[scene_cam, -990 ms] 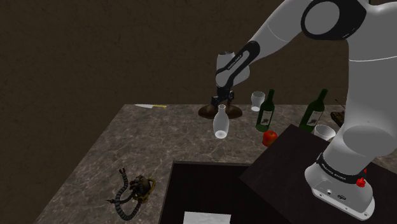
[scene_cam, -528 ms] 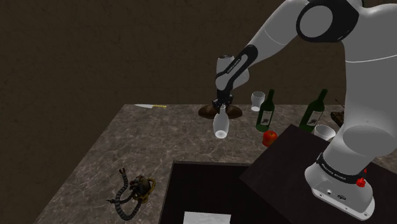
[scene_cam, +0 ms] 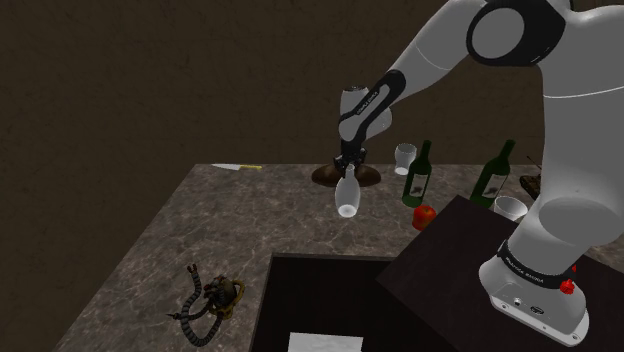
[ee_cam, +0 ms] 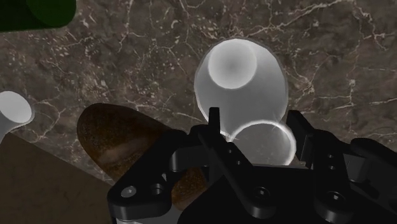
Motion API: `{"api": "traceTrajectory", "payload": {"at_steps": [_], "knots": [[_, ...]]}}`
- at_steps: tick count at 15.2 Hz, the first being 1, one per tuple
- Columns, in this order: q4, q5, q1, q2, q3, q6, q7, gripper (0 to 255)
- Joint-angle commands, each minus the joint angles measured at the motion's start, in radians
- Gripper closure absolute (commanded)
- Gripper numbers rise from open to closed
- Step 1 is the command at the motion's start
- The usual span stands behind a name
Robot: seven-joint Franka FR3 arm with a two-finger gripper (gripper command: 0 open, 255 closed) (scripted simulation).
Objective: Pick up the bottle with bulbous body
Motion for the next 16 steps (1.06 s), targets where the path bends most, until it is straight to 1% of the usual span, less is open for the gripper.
{"api": "traceTrajectory", "payload": {"at_steps": [1,14,16], "knots": [[0.000,-0.001,0.000,-0.016,-0.001,-0.016,0.000,255],[0.013,-0.008,0.003,-0.146,-0.005,-0.159,0.006,255],[0.014,-0.008,0.003,-0.147,-0.005,-0.161,0.006,255]]}}
